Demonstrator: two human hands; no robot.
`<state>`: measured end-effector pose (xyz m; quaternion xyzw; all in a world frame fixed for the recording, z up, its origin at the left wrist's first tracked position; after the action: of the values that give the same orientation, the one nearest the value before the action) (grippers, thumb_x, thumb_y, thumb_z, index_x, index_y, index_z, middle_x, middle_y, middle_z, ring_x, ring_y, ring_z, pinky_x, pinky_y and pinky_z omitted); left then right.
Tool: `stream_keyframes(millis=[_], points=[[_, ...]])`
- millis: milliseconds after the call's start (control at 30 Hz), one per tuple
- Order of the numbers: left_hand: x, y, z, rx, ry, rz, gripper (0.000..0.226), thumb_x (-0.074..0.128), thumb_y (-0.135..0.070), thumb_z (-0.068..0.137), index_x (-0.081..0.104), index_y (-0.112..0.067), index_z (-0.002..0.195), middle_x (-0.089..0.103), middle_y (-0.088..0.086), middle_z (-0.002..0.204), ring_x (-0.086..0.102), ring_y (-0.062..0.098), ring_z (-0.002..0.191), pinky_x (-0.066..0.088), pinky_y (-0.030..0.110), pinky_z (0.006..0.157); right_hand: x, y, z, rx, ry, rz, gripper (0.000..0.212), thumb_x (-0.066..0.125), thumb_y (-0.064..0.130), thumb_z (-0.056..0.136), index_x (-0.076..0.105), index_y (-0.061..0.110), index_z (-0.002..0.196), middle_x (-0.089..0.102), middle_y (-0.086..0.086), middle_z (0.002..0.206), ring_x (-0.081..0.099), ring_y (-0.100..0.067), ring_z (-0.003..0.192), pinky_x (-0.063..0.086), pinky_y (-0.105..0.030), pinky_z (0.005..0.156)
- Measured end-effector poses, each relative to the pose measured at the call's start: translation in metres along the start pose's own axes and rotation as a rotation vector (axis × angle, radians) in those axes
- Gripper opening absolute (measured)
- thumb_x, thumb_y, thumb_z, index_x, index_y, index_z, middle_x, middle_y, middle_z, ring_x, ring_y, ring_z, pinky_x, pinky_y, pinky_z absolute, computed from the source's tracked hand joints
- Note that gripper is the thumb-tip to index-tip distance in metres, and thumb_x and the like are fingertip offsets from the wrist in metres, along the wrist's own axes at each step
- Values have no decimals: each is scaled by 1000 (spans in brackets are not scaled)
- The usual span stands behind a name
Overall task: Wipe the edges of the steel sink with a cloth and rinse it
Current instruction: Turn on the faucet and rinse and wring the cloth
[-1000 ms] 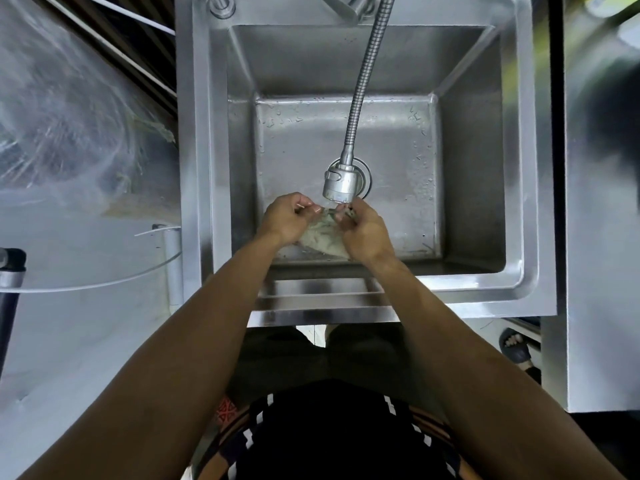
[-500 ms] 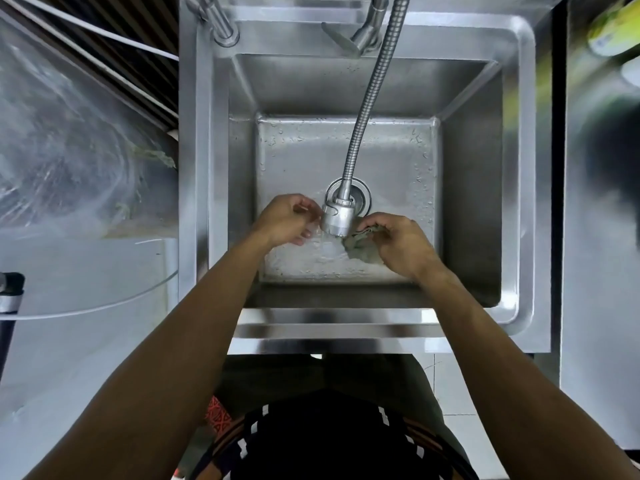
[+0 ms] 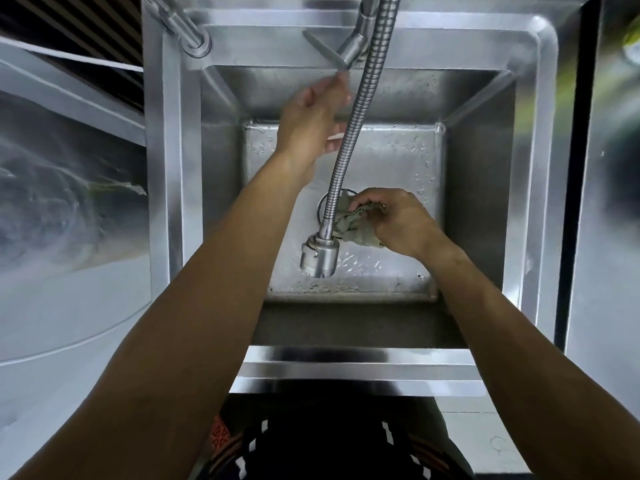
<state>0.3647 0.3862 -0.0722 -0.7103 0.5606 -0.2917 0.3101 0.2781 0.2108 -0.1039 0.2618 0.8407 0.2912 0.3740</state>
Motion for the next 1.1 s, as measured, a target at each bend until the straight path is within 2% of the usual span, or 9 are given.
stream_keyframes(millis=[200,300,433,567,667,733,800,933,1100], points=[[15,-13,19,39,-136,-58,20,72,-31,97,63,-20,111,75,-2,104,73,14,66,59,29,59,-9,1,13,-3,15,33,41,55,-2,96,75,33,103,73,7,118,66,-11,108,51,-13,87],[14,-10,26,199,-203,-94,40,82,-29,83,66,-7,112,71,6,96,68,19,75,59,33,63,-11,5,18,-4,22,78,44,54,-2,95,75,37,100,73,10,118,66,-8,109,53,-15,90],[8,0,32,546,-215,228,38,78,-30,81,70,-5,109,63,1,106,68,21,93,62,52,75,-13,8,23,4,20,139,49,54,-6,93,75,38,98,74,12,116,67,-5,109,53,-15,93],[0,0,41,743,-262,649,34,72,-39,93,68,-16,118,59,-9,118,61,8,87,62,33,71,-12,8,21,25,21,165,49,53,-6,92,76,37,98,74,12,115,67,-4,108,49,-6,85],[-5,16,36,619,-175,517,36,63,-40,95,62,-21,125,63,-4,114,62,9,82,59,34,68,-9,6,17,33,16,176,49,53,-7,91,76,35,98,74,10,116,67,-7,109,52,-12,91],[-20,41,20,448,-160,394,23,66,-33,95,64,-19,113,68,-7,94,64,8,76,58,35,63,-4,3,12,58,23,270,44,55,-9,91,77,28,98,75,9,111,70,-9,105,58,-24,91],[-43,80,-5,129,-86,335,18,63,-34,100,66,-16,101,69,-4,83,64,9,70,55,33,64,2,0,4,148,49,426,38,59,-10,94,76,22,99,75,10,102,73,-8,93,64,-32,73],[-77,162,-61,-445,191,264,34,66,-53,87,67,-26,107,71,0,107,63,18,95,47,35,88,31,-11,-18,294,130,410,29,61,-5,95,75,19,104,73,3,104,73,-17,87,59,-29,50],[-77,193,-96,-641,395,122,20,49,-33,106,65,-23,112,70,5,105,63,19,95,54,37,90,67,-14,-52,425,218,542,29,62,-3,96,73,23,101,73,1,95,72,-18,83,60,-33,58]])
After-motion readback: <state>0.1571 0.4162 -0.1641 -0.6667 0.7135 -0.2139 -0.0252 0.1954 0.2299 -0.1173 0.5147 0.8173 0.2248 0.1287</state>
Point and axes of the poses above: each hand's wrist, its own z-axis towards the middle knuckle, its own x-axis out of the palm, y = z × x, the point moved 1 cm from there along z, towards the middle knuckle
